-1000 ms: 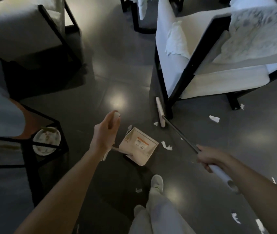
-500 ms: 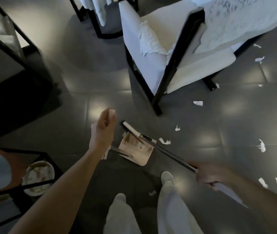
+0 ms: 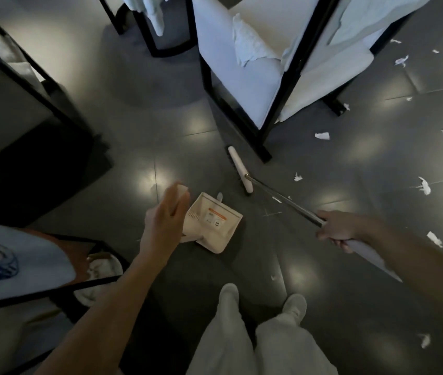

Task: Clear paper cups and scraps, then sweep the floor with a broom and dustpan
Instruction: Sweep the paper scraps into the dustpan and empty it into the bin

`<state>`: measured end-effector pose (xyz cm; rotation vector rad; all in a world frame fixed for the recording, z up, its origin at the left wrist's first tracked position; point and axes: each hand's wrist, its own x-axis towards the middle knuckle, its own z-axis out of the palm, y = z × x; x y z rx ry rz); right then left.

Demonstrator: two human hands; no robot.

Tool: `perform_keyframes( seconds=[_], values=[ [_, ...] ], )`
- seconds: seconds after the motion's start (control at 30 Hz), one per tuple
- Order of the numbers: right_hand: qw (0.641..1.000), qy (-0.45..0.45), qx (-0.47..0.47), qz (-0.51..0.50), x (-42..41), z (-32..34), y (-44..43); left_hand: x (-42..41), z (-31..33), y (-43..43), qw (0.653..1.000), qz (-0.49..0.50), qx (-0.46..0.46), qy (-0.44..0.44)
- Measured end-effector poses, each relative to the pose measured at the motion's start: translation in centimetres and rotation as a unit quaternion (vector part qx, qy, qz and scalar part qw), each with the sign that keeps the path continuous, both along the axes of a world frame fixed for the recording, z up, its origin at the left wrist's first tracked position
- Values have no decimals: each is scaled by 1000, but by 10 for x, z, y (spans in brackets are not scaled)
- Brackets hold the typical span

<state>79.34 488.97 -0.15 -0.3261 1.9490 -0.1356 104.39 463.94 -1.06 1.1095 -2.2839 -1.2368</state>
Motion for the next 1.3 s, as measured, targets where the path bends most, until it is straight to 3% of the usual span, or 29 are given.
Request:
perform_keyframes(
  seconds=[0.2, 0.37, 0.67, 0.97, 1.07, 1.3],
  values=[
    [996, -25, 19, 84, 39, -32, -41, 65, -5, -26, 998, -59, 27, -4],
    [985, -37, 52, 161, 88, -45, -57, 61, -6, -60, 1000, -8, -2, -30],
    [986, -163, -6, -47, 118, -23, 28, 61, -5, -55, 998, -43, 3, -53],
    [978, -116, -74, -158, 146, -6, 91, 29, 9, -23, 984, -159, 48, -57],
    [966, -99, -67, -230, 179, -6, 99, 15, 16, -24, 967, -240, 71, -39],
    [904, -73, -70, -415, 285, -14, 106, -7, 13, -23, 882, -460, 79, -66]
  ],
)
